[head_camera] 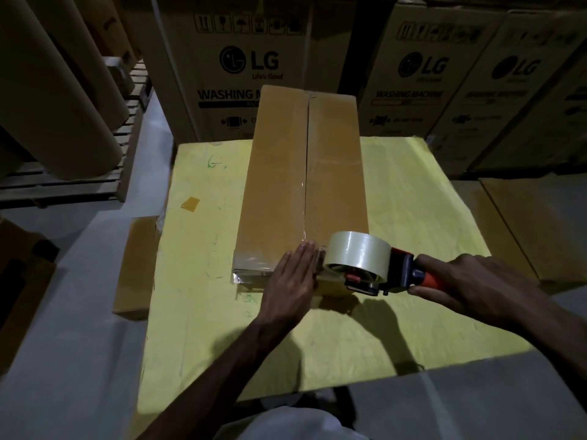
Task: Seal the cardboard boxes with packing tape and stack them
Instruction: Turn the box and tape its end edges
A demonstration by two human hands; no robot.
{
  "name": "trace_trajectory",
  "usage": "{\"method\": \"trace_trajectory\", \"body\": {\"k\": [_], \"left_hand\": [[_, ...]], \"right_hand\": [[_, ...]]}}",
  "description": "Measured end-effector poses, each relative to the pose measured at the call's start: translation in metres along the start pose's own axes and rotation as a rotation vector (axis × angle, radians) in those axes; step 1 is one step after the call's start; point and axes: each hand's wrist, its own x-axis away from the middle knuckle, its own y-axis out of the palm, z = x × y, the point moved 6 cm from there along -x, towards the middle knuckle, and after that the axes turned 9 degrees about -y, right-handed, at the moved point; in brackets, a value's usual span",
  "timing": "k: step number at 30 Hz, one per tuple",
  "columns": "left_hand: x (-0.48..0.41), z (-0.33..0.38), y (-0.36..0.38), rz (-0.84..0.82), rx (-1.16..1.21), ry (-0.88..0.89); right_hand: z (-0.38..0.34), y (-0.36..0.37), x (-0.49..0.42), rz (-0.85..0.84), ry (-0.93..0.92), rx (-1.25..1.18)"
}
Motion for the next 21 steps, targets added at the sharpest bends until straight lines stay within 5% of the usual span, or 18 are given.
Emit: {"method": "trace_trajectory", "body": {"k": [5, 21], "left_hand": [[-0.005, -0.016, -0.001, 0.101, 0.017, 0.073], [-0.021, -0.043, -0.007, -0.024, 0.038, 0.062]], "right_hand": [[0.002, 0.003, -0.005, 0.012, 0.003, -0.020], [0.036, 0.022, 0.050, 0.184, 0.077, -0.069]]}}
